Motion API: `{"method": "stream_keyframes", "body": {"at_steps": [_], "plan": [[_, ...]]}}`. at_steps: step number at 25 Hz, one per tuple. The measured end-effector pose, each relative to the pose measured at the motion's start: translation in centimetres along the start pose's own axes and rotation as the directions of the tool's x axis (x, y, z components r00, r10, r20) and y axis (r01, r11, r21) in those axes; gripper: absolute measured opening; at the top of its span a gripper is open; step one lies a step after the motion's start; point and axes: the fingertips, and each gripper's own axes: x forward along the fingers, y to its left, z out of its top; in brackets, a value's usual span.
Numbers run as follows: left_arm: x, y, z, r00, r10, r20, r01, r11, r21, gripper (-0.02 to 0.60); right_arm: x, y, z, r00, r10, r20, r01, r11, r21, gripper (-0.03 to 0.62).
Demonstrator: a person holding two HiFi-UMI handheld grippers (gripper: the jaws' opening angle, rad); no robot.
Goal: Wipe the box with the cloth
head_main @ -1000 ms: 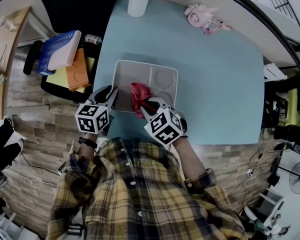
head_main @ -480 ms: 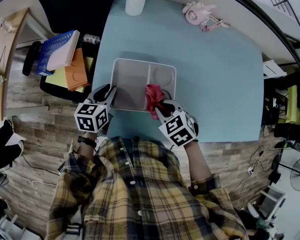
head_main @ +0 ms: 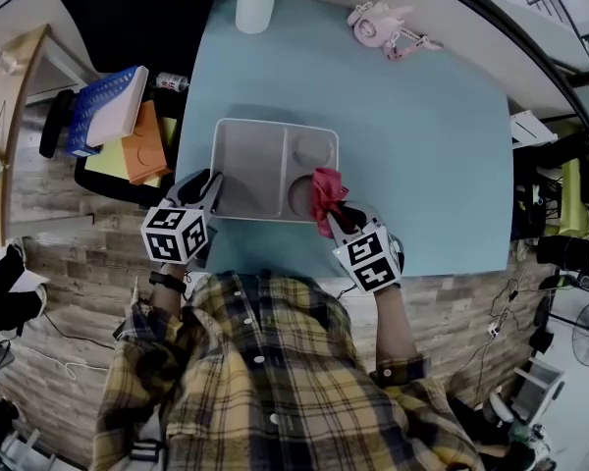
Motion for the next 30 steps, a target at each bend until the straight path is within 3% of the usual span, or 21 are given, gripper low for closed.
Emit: {"method": "stream_keyframes", "body": {"at_steps": [9, 13, 18, 22, 30], "plan": [[-0.1, 0.3, 0.1, 1.0, -0.004, 0.0, 0.004, 1.0, -0.012, 0.098, -1.2, -2.5, -2.5, 0.996, -0.09, -0.027, 0.092, 0.994, 0.062, 0.054], [-0.1, 0.2, 0.1, 1.0, 0.013, -0.019, -0.012, 1.0, 0.013, 0.098, -1.7, -3.4, -2.3, 0.993, -0.121, 0.015, 0.119, 0.989, 0.09, 0.054], [-0.4, 0.0, 0.5, 0.998, 0.057, -0.026, -0.053, 0.992, 0.11, 0.106, -2.8, -4.5, 0.0, 0.977, -0.157, 0.146, 0.14, 0.983, 0.121, 0.054], [-1.2, -0.4, 1.9, 0.998, 0.067, 0.011, -0.068, 0.989, 0.135, 0.11, -3.9, -5.2, 2.4, 0.948, -0.181, 0.261, 0.148, 0.979, 0.142, 0.054], [-3.0, -2.1, 5.9, 0.992, 0.056, 0.109, -0.076, 0.98, 0.186, 0.11, -5.0, -6.1, 6.8, 0.893, -0.205, 0.4, 0.141, 0.973, 0.183, 0.054]]}}
